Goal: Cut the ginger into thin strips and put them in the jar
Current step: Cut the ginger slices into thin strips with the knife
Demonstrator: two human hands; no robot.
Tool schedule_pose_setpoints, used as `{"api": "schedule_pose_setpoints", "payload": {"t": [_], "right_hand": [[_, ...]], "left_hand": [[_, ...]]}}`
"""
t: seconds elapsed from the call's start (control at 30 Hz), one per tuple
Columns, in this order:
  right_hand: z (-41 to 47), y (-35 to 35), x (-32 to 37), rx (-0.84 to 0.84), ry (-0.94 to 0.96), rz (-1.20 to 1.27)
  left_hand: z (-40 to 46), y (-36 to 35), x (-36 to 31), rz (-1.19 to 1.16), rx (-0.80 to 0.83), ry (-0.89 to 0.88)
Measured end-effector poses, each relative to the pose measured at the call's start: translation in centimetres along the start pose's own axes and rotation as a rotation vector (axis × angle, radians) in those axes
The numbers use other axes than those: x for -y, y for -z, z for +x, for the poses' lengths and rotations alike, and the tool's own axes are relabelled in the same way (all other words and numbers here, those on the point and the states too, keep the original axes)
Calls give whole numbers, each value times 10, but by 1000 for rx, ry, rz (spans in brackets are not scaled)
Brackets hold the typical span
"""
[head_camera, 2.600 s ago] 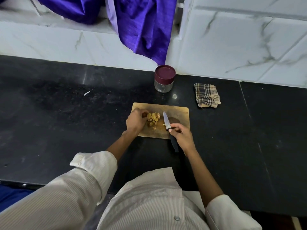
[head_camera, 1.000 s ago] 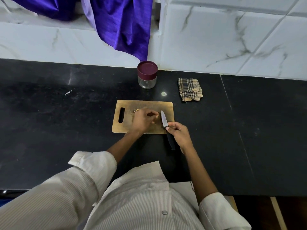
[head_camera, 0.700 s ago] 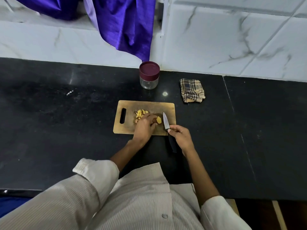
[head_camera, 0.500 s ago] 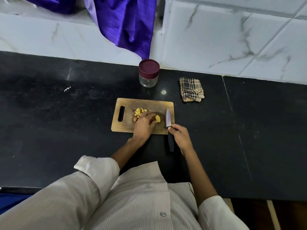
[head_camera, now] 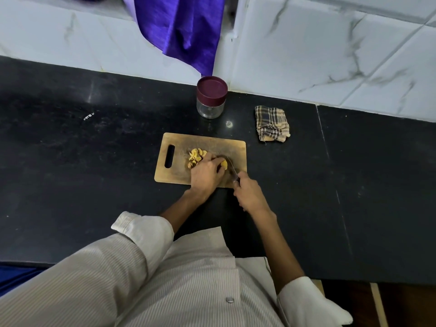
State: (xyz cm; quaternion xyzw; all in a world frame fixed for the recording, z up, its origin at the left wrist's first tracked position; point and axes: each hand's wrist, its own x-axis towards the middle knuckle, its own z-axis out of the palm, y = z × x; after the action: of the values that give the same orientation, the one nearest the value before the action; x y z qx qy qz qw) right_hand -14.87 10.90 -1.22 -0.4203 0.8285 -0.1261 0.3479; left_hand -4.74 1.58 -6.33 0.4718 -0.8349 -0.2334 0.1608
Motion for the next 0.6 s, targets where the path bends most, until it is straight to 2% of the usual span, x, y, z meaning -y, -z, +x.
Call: {"api": "schedule_pose_setpoints", "payload": {"t": [0.23,0.6], "right_hand": [[-2,-6,8,-81,14,-34],[-1,-19,14,-70,-86,-108]], "left_hand": [[1,-4,2,23,13,-1],[0,-4,2,18,4,5]]}}
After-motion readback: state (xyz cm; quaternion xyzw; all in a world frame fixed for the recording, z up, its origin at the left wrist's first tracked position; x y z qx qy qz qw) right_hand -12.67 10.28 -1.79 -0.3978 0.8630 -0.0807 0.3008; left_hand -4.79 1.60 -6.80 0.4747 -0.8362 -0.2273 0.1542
